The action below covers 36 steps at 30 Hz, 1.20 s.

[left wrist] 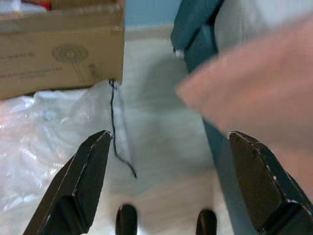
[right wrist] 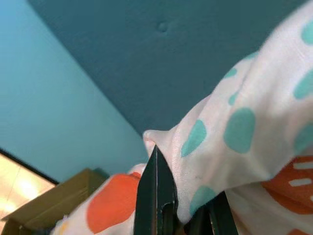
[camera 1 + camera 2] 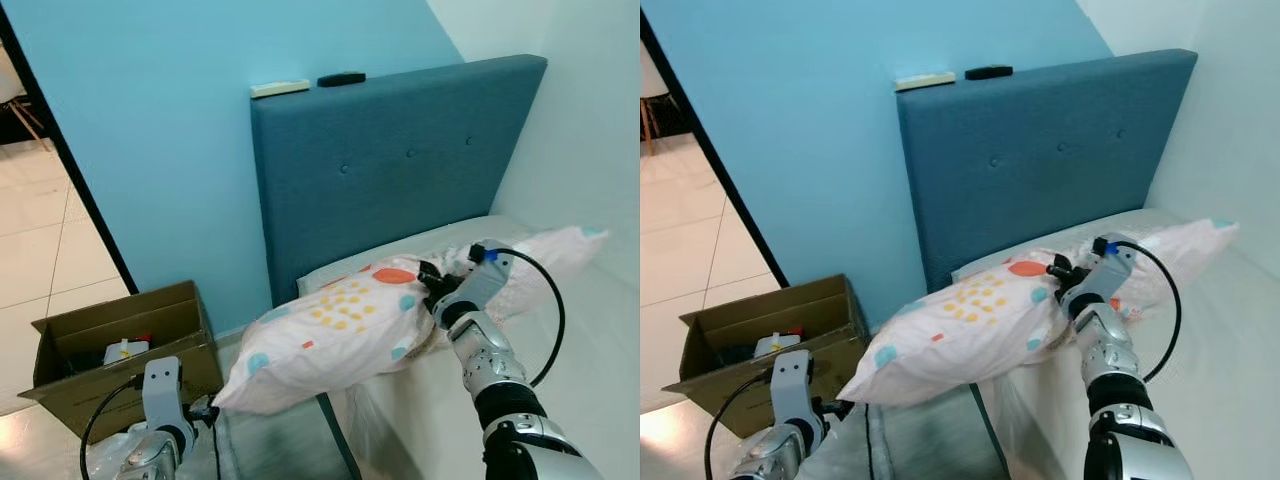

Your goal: Clean up the room

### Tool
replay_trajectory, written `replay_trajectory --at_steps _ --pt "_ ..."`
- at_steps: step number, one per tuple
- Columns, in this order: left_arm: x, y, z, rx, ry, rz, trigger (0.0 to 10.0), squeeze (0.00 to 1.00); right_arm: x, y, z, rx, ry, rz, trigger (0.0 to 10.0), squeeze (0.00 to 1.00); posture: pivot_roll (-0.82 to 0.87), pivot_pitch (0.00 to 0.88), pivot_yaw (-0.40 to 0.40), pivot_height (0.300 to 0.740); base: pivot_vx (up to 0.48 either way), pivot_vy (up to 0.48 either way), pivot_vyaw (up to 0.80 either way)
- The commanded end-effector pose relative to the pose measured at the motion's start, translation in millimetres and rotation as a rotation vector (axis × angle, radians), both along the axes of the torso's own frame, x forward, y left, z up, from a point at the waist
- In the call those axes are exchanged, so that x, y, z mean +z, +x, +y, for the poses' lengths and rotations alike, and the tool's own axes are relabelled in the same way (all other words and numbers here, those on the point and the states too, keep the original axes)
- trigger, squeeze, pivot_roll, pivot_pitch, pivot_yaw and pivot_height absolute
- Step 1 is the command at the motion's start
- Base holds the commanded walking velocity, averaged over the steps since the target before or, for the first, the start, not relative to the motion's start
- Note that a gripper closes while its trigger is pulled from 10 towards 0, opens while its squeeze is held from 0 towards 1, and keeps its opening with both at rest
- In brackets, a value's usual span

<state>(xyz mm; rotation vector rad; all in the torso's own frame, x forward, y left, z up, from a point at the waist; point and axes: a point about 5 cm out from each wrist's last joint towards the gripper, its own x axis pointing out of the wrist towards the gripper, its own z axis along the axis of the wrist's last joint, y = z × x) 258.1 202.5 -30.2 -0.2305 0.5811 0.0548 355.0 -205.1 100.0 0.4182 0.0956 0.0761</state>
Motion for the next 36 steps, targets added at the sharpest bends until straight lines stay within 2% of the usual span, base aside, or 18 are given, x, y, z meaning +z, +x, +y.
replay_trajectory --at_steps 1,3,7,14,34,36 --pt "10 10.8 0.4 -0.004 -0.001 -0.062 10.0 0.00 27 8.4 1.3 0.015 -0.040 -0.126 10.0 0.00 -0.03 0.000 -0.020 0.740 0.262 0.000 0.78" --pt "10 10.8 0.4 -0.004 -0.001 -0.062 10.0 0.00 27 8.4 1.3 0.015 -0.040 -0.126 10.0 0.00 -0.03 0.000 -0.020 0.740 0.262 0.000 0.78" --pt "18 19.8 -4.0 -0.019 -0.010 -0.106 10.0 0.00 27 7.8 -1.0 0.000 -0.024 -0.126 10.0 0.00 -0.03 0.002 -0.018 0.740 0.279 0.000 0.78" --pt "25 28.4 -16.2 -0.077 -0.024 -0.147 10.0 0.00 28 7.1 -9.7 -0.055 -0.007 -0.130 10.0 0.00 -0.03 0.006 -0.012 0.740 0.290 0.000 0.00" --pt "33 36.2 -28.0 -0.145 -0.034 -0.195 10.0 0.00 30 6.6 -21.8 -0.143 -0.007 -0.130 10.0 0.00 -0.02 0.007 -0.004 0.740 0.332 0.000 0.00" --pt "34 37.4 -31.4 -0.160 -0.038 -0.202 10.0 0.00 33 6.3 -30.6 -0.186 -0.011 -0.135 10.0 0.00 -0.02 0.007 -0.001 0.740 0.356 0.000 0.00"
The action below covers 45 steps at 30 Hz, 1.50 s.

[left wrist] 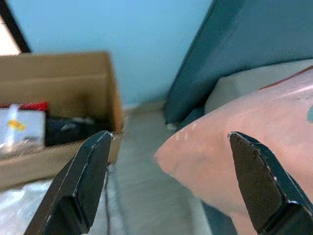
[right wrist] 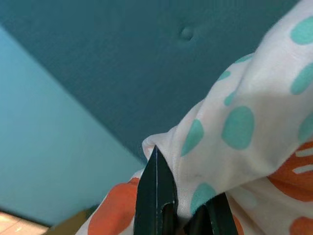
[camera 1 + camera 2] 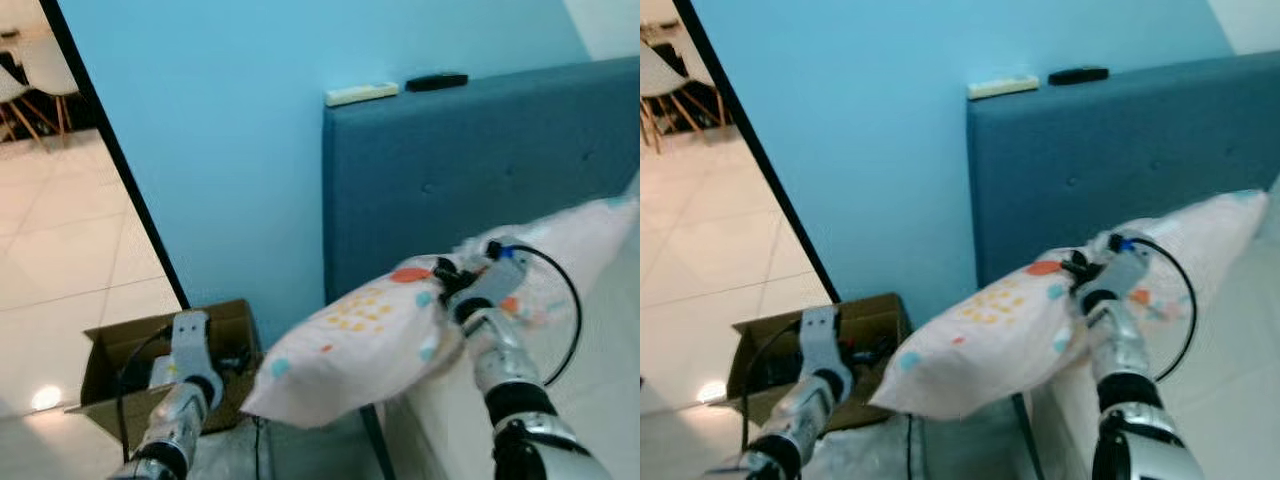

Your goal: Clean up the room

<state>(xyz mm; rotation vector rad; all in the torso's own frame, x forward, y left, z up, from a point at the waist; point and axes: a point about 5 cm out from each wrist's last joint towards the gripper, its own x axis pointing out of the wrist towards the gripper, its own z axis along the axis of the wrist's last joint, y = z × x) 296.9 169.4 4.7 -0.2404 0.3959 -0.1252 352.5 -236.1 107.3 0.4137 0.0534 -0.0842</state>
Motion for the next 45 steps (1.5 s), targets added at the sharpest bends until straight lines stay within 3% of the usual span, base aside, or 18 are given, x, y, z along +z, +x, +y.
replay_trajectory --at_steps 1,9,35,39,45 --pt "-1 -1.4 1.7 -0.012 0.016 0.000 10.0 0.00 26 8.8 0.4 -0.022 -0.010 -0.126 10.0 0.00 -0.02 0.007 -0.001 0.740 0.356 0.000 0.00" --pt "-2 -2.7 -1.7 -0.032 0.017 0.000 10.0 0.00 37 6.9 -26.7 -0.128 -0.024 -0.148 10.0 0.00 -0.01 0.009 -0.001 0.740 0.360 0.000 0.00" --pt "-5 -5.5 -0.7 -0.042 0.035 0.014 10.0 0.00 43 10.8 -29.7 -0.139 -0.033 -0.153 10.0 0.00 -0.01 0.005 0.003 0.740 0.359 0.000 0.00" --pt "-2 -3.2 -1.7 -0.032 0.002 -0.007 10.0 0.00 45 11.1 -31.3 -0.142 -0.038 -0.155 10.0 0.00 -0.01 0.003 0.002 0.740 0.072 0.000 0.00" --pt "-3 -4.3 -7.3 -0.102 0.044 0.000 10.0 0.00 48 9.8 -40.5 -0.171 -0.061 -0.151 10.0 0.00 -0.01 0.010 0.002 0.740 0.124 -0.204 0.00"
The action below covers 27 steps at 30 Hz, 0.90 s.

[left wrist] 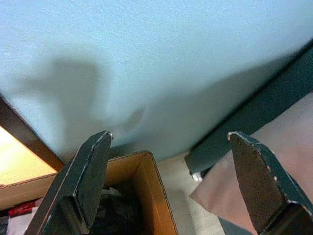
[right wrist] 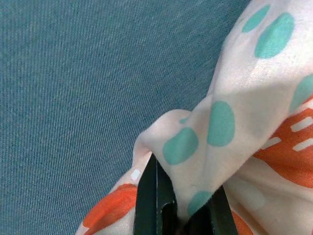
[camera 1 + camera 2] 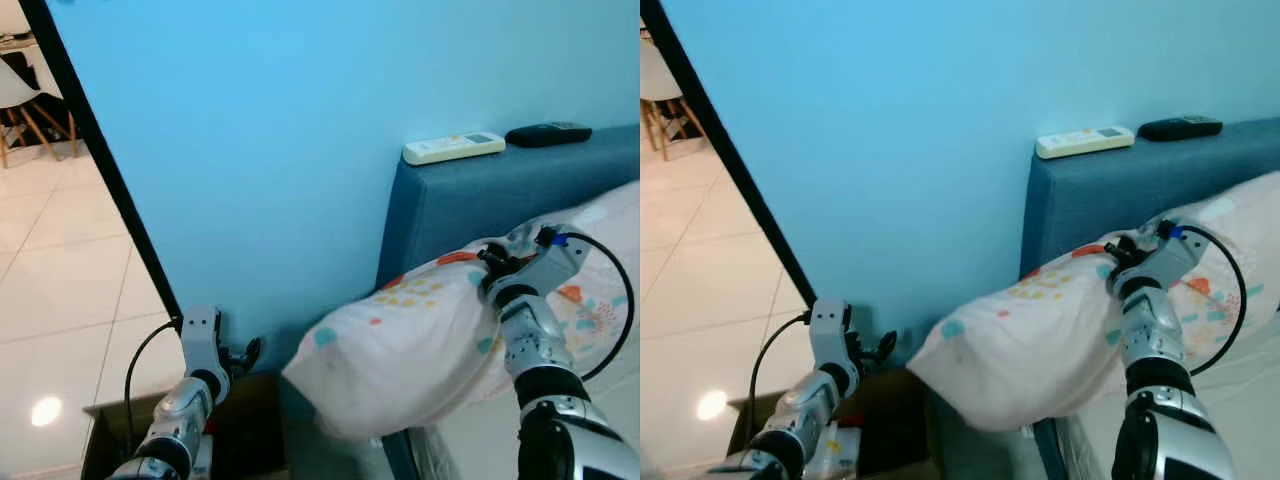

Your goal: Clean up the room

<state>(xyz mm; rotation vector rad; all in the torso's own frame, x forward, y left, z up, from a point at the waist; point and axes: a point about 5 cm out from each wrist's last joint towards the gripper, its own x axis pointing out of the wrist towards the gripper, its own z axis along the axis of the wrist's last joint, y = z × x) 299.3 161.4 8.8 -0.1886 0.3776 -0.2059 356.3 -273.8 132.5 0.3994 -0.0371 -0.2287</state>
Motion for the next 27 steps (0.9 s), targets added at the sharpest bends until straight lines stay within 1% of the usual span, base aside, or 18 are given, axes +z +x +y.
replay_trajectory --at_steps 1,2,3,4,6,11,12,16,20,22,27 --pt "-7 -6.7 0.6 -0.016 0.012 0.030 10.0 0.00 23 6.0 -2.9 -0.013 -0.047 -0.090 10.0 0.00 -0.01 0.010 0.002 0.740 0.247 -0.409 0.00" --pt "-7 -6.9 -0.6 -0.018 0.010 0.033 10.0 0.00 23 3.8 -10.6 -0.040 -0.066 -0.074 10.0 0.00 -0.01 0.012 0.002 0.740 0.255 -0.405 0.00" --pt "-8 -7.2 -1.5 -0.020 0.009 0.035 10.0 0.00 24 3.1 -13.2 -0.046 -0.070 -0.072 10.0 0.00 -0.01 0.013 0.001 0.740 0.255 -0.405 0.00" --pt "-8 -7.2 -1.5 -0.020 0.009 0.035 10.0 0.00 24 3.1 -13.2 -0.046 -0.070 -0.072 10.0 0.00 -0.01 0.013 0.001 0.740 0.255 -0.405 0.00" --pt "-9 -8.0 -2.3 -0.019 0.005 0.040 10.0 0.00 25 1.3 -19.0 -0.063 -0.077 -0.070 10.0 0.00 -0.01 0.017 0.002 0.740 0.255 -0.405 0.00" --pt "-9 -8.3 -1.8 -0.016 0.006 0.040 10.0 0.00 26 0.4 -23.2 -0.072 -0.081 -0.069 10.0 0.00 -0.01 0.020 0.002 0.740 0.262 -0.398 0.00" --pt "-10 -9.5 1.6 0.002 0.010 0.044 10.0 0.00 30 -0.1 -29.8 -0.094 -0.088 -0.067 10.0 0.00 -0.01 0.029 0.000 0.740 0.000 0.000 0.00" --pt "-10 -9.8 4.7 0.022 0.003 0.039 10.0 0.00 33 -0.1 -33.9 -0.107 -0.093 -0.067 10.0 0.00 0.00 0.033 -0.002 0.740 0.000 0.000 0.00" --pt "-9 -10.1 7.1 0.013 0.024 0.027 10.0 0.00 36 0.8 -35.7 -0.111 -0.097 -0.070 10.0 0.00 0.00 0.038 -0.004 0.740 0.000 0.000 0.00" --pt "-10 -11.5 6.7 -0.004 0.038 0.027 10.0 0.00 41 2.3 -37.1 -0.110 -0.107 -0.077 10.0 0.00 0.00 0.042 -0.003 0.740 0.000 -0.446 0.00" --pt "-11 -12.5 7.2 0.000 0.039 0.028 10.0 0.00 45 3.2 -39.1 -0.112 -0.116 -0.080 10.0 0.00 0.00 0.050 -0.001 0.740 0.000 -0.445 0.00"
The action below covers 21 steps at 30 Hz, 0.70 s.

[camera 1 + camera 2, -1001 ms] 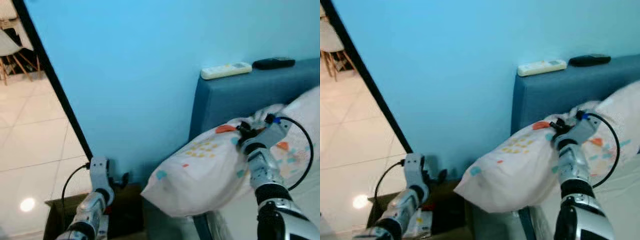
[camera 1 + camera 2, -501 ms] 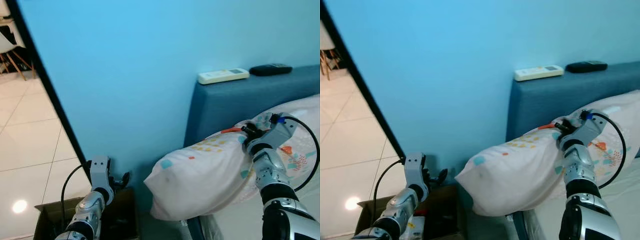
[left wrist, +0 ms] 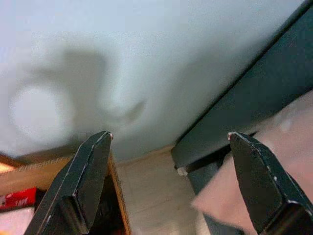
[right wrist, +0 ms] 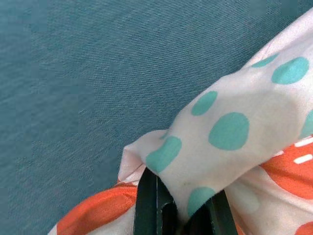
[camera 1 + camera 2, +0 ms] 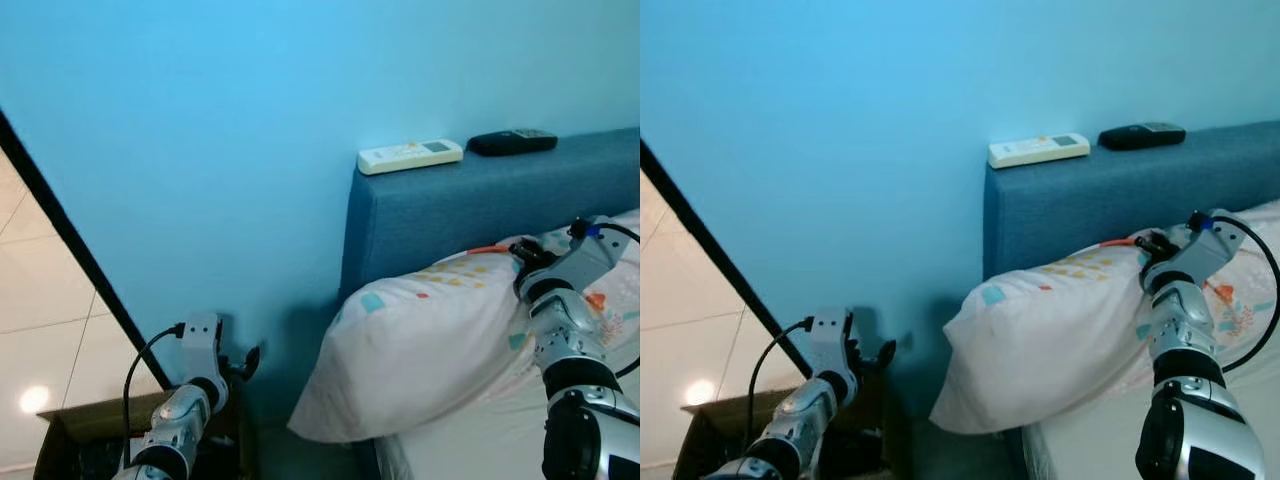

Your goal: Clean up the room

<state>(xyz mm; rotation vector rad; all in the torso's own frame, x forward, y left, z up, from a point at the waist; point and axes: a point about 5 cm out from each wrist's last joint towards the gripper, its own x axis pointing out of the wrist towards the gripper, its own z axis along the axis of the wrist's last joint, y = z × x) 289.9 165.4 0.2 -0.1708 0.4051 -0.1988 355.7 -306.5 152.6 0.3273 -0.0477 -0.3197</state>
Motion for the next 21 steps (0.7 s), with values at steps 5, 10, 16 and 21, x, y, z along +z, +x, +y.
replay_trajectory --at_steps 5,10,16,21 --pt "-1 -2.8 5.1 0.015 0.007 -0.003 10.0 0.00 30 4.0 -11.8 -0.027 -0.075 -0.088 10.0 0.00 0.01 0.053 0.001 0.740 0.000 0.000 0.00" --pt "-1 -3.3 10.1 0.032 0.012 -0.005 10.0 0.00 32 1.1 -23.8 -0.074 -0.074 -0.060 10.0 0.00 0.01 0.063 -0.001 0.740 0.000 0.000 0.00" --pt "-3 -6.3 11.8 0.034 0.017 -0.003 10.0 0.00 21 0.8 -20.8 -0.067 -0.077 -0.001 10.0 0.00 0.02 0.085 0.001 0.740 0.000 0.000 0.00" --pt "-7 -15.3 19.8 0.034 0.028 -0.011 10.0 0.00 7 -2.1 -22.1 -0.076 -0.099 0.101 10.0 0.00 0.05 0.117 0.006 0.740 0.000 0.000 0.00"
